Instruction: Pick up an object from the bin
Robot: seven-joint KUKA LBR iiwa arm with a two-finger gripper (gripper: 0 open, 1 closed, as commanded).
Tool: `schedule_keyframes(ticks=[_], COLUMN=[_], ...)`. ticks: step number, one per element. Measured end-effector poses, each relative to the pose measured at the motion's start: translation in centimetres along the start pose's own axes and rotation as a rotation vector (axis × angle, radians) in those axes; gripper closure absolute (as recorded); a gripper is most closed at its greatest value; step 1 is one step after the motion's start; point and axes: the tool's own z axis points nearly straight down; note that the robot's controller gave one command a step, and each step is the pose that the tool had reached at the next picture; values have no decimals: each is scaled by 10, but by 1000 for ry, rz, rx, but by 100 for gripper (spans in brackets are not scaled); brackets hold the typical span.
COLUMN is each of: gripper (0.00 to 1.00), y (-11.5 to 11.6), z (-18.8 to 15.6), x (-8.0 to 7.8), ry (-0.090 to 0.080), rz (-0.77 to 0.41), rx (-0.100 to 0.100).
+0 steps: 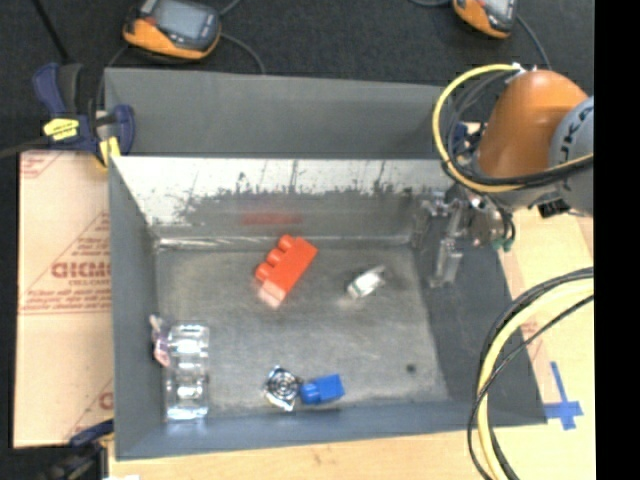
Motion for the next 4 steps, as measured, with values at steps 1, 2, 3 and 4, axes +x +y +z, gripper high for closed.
schedule_keyframes(ticks=[1,2,3,4], gripper=[0,100,100,100], y=[97,92,128,131], z=[38,36,42,-219], x=[23,22,74,53], ry=[8,3,-8,-7], rz=[90,95,-425,-473], rx=[-7,-3,-1,-1])
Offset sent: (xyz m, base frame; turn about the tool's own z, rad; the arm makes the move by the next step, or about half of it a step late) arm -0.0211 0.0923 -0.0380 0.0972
